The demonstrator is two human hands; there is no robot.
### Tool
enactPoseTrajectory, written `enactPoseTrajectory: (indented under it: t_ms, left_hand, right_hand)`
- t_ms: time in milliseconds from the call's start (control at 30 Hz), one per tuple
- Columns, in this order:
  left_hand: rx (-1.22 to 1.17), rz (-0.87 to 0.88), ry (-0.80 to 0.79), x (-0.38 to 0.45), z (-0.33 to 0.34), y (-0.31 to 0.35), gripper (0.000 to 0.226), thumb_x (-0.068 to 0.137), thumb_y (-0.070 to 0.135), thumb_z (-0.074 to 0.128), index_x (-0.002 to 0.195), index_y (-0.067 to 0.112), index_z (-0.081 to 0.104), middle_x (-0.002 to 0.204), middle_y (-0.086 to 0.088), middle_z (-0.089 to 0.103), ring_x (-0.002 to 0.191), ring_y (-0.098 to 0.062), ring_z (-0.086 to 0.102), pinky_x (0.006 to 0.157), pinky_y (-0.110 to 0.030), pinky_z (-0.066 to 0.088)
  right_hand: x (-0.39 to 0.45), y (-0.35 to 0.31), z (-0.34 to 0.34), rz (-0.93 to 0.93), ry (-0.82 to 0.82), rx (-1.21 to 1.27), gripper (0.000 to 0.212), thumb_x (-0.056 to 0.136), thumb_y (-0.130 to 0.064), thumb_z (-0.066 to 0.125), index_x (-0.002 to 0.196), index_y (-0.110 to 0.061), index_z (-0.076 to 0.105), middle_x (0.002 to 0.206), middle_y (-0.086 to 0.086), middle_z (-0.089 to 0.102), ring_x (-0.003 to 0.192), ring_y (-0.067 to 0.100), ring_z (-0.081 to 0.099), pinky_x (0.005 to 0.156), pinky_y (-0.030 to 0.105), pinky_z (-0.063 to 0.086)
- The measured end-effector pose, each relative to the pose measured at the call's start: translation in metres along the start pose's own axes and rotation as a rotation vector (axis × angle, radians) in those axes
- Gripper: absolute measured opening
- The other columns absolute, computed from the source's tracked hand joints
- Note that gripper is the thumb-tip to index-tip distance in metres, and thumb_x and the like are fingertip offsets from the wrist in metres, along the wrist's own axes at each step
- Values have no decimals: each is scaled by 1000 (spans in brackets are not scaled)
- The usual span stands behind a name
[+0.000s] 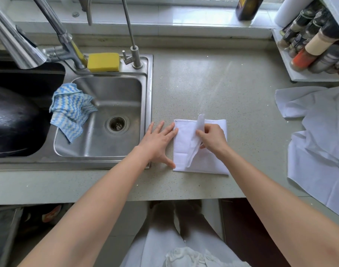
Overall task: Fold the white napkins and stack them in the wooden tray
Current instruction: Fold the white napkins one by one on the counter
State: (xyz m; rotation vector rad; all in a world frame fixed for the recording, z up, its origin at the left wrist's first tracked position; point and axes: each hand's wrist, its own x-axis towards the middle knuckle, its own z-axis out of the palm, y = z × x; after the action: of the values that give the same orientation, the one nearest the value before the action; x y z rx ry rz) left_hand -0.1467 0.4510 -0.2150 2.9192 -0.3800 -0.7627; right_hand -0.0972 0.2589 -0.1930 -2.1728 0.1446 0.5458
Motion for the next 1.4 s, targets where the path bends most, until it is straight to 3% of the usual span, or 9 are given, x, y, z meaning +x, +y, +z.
enactPoseTrajectory:
  t_ms: [167,300,500,633,833,1067,1233,1333,1400]
  left_hand:
    - [-9,8,8,-1,3,-2,129,59,79,65,153,28,-7,160,8,-15,147,-26,-15,117,-52,-10]
    - [-9,11,19,0,5,-3,129,60,78,65,153,27,-9,160,8,-15,147,-25,-16,117,-53,-8]
    - [-10,21,36,0,6,-4,131,59,79,64,153,26,-10,160,9,-15,147,-24,-15,117,-51,-11]
    - [-5,18,41,0,5,-3,132,58,79,65,153,23,-6,160,8,-14,147,-25,-13,117,-51,-9]
    - [0,15,34,0,4,-2,131,59,78,65,153,21,-5,160,8,-13,147,-25,-14,118,-51,-9]
    - [-56,37,71,-1,7,-4,136,56,79,66,152,21,-11,161,6,-6,147,-25,-12,118,-50,-10]
    - [-72,42,90,-2,6,-3,130,61,72,68,151,20,-9,161,1,4,148,-26,-9,118,-50,-9]
    - [-65,48,81,-2,5,-3,122,67,67,69,152,24,-8,161,3,-1,147,-26,-10,118,-51,-8]
    - [-34,50,53,-2,3,-3,120,68,67,67,153,27,-7,161,6,-10,147,-26,-13,118,-51,-9]
  right_hand:
    - [2,-15,29,-77,-4,-173,24,85,-14,62,105,-10,51,86,11,64,74,31,67,73,47,55]
    - [4,-20,46,-183,3,-330,45,85,-20,61,126,-14,42,97,13,66,91,34,61,75,39,50]
    - [0,-18,54,-289,-20,-459,34,90,-12,46,123,-10,54,108,16,66,103,36,58,80,39,48]
    - [1,-17,59,-332,-31,-490,28,92,-13,44,116,-10,58,106,15,67,101,36,59,77,37,45]
    - [-3,-11,58,-332,-66,-454,39,97,-18,41,136,-14,47,108,16,67,103,35,59,80,39,47]
    - [-5,-9,47,-305,-229,-374,65,83,-2,52,145,-16,37,84,10,55,81,23,51,74,31,43]
    - [-5,-8,44,-335,-267,-335,47,87,-13,57,133,-17,49,71,-1,54,73,18,52,71,32,43]
    - [-8,-1,37,-345,-311,-312,19,93,-20,53,107,-11,61,81,6,54,77,22,53,71,33,41]
    - [-14,8,33,-402,-322,-377,24,91,-20,56,112,-12,66,95,8,54,87,21,53,79,34,43]
